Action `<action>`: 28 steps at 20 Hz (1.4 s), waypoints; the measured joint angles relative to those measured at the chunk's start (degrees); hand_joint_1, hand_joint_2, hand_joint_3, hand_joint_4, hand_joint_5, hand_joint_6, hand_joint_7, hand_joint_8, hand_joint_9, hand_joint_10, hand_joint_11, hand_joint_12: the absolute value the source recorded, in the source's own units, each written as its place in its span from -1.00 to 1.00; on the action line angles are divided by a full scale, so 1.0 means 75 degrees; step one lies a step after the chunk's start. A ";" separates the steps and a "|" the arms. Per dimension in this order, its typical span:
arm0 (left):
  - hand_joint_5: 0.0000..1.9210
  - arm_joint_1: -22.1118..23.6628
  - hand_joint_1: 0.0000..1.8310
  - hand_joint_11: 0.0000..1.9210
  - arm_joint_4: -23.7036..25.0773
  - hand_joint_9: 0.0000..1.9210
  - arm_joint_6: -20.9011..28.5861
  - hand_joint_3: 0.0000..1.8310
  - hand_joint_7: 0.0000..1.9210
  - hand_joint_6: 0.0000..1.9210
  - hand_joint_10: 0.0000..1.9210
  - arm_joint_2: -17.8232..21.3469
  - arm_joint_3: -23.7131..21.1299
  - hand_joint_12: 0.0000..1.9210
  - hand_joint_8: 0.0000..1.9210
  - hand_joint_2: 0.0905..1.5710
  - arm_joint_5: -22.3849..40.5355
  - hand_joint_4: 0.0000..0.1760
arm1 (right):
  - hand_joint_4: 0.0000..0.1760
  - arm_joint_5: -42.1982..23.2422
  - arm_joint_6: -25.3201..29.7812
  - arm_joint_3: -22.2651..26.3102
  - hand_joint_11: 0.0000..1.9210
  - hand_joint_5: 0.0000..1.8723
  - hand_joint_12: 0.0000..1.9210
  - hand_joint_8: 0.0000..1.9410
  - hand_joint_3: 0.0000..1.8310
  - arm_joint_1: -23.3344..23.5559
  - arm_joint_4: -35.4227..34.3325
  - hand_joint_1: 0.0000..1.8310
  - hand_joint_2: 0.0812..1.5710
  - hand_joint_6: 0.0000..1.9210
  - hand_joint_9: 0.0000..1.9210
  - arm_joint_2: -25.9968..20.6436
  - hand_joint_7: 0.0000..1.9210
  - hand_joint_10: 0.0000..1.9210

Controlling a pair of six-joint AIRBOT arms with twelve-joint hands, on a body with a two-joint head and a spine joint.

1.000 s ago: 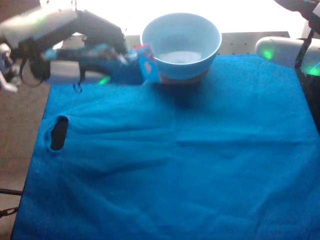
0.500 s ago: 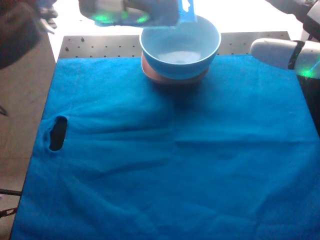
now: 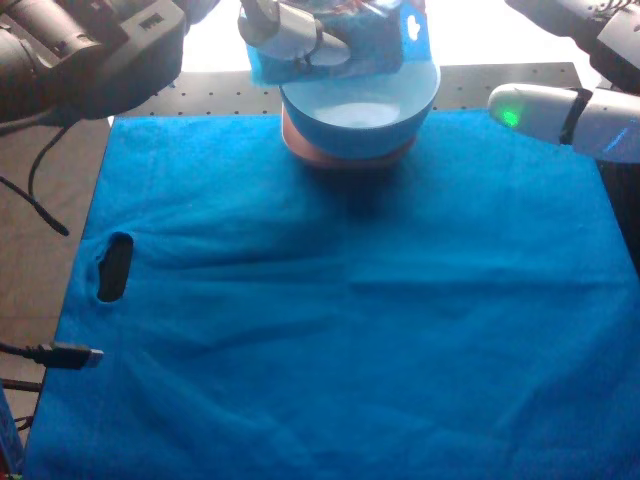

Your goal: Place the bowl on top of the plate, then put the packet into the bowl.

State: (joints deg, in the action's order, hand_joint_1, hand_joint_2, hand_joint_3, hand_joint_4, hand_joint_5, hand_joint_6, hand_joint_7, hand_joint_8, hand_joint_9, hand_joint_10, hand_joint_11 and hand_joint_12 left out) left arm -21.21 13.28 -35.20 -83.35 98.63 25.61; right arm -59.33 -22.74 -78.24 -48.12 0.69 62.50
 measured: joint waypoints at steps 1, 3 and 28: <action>-0.45 -0.0009 -0.07 -0.49 -0.0038 -0.19 0.0003 -1.00 -0.25 -0.97 -0.63 -0.0009 0.0032 0.25 -0.91 0.28 -0.0009 -0.58 | 0.88 -0.0003 -0.0003 0.0000 -1.00 -1.00 -1.00 -1.00 -0.98 0.0000 -0.0006 -0.70 0.60 -1.00 -1.00 -0.0003 -1.00 -1.00; -0.58 -0.0009 -0.11 -0.67 -0.0169 -0.30 0.0003 -1.00 -0.39 -1.00 -0.83 -0.0006 0.0070 0.07 -1.00 0.27 -0.0009 -0.29 | 0.81 0.0000 -0.0003 0.0000 -1.00 -1.00 -1.00 -1.00 -0.99 0.0000 0.0000 -0.73 0.62 -1.00 -1.00 -0.0003 -1.00 -1.00; -1.00 -0.6924 -0.28 -1.00 -0.3614 -0.97 0.0012 -1.00 -1.00 -1.00 -1.00 0.4491 -0.5196 -0.68 -1.00 0.07 0.7364 -0.64 | 1.00 -0.4482 -0.0006 0.2550 -1.00 -1.00 -1.00 -1.00 -1.00 -0.4287 -0.3121 -0.84 0.47 -1.00 -1.00 -0.1836 -1.00 -1.00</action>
